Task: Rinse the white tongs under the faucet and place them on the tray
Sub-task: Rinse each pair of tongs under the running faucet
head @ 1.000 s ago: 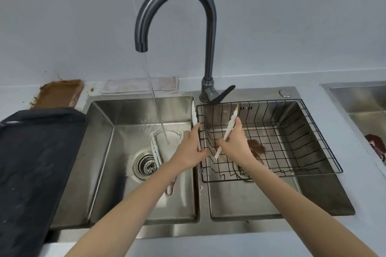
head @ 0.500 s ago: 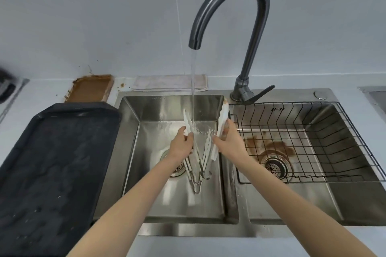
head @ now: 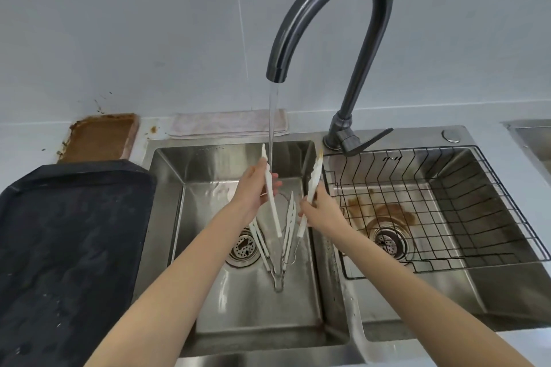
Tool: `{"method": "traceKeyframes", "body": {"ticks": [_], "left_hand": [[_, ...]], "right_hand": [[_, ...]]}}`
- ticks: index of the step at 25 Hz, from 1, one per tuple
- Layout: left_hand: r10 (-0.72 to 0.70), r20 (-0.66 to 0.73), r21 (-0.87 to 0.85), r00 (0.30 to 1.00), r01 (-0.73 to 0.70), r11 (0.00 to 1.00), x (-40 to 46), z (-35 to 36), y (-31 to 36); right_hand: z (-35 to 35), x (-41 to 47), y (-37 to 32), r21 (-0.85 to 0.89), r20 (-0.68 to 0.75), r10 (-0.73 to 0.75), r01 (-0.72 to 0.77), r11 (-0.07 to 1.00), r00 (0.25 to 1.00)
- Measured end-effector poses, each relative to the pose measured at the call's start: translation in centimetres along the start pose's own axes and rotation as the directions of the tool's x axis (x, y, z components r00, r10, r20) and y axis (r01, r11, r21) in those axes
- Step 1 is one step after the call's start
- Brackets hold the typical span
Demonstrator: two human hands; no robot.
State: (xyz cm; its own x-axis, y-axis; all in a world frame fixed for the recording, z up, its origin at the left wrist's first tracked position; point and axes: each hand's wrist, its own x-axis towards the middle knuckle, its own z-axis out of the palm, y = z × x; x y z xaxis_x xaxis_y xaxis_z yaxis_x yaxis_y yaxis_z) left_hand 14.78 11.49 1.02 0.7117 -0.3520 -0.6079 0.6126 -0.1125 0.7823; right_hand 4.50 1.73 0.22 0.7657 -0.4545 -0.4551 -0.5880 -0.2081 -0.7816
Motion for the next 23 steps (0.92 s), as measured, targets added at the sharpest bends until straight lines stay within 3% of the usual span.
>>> {"method": "traceKeyframes", "body": {"ticks": [3, 9, 11, 14, 20, 23], "left_hand": [[-0.018, 0.058, -0.068, 0.998, 0.022, 0.997, 0.4, 0.3, 0.3], [-0.065, 0.173, -0.373, 0.983, 0.127, 0.919, 0.3, 1.1, 1.2], [-0.051, 0.225, -0.47, 0.973, 0.155, 0.869, 0.3, 1.4, 1.5], [-0.007, 0.274, -0.48, 0.962, 0.143, 0.865, 0.3, 1.6, 1.8], [-0.082, 0.104, -0.377, 0.991, 0.116, 0.919, 0.4, 2.3, 1.9], [-0.13, 0.03, -0.425, 0.991, 0.131, 0.896, 0.6, 1.6, 2.1]], "right_hand": [[0.5, 0.8, -0.2, 0.139, 0.095, 0.072, -0.085, 0.987, 0.993], [1.9, 1.5, 0.0, 0.332, 0.301, 0.176, -0.277, 0.902, 0.937], [2.1, 1.7, 0.3, 0.366, 0.345, 0.206, -0.334, 0.869, 0.915], [2.2, 1.9, 0.7, 0.374, 0.346, 0.244, -0.372, 0.85, 0.906], [2.3, 1.7, 0.6, 0.403, 0.331, 0.235, -0.362, 0.841, 0.914], [2.3, 1.2, 0.3, 0.403, 0.294, 0.207, -0.318, 0.858, 0.933]]}}
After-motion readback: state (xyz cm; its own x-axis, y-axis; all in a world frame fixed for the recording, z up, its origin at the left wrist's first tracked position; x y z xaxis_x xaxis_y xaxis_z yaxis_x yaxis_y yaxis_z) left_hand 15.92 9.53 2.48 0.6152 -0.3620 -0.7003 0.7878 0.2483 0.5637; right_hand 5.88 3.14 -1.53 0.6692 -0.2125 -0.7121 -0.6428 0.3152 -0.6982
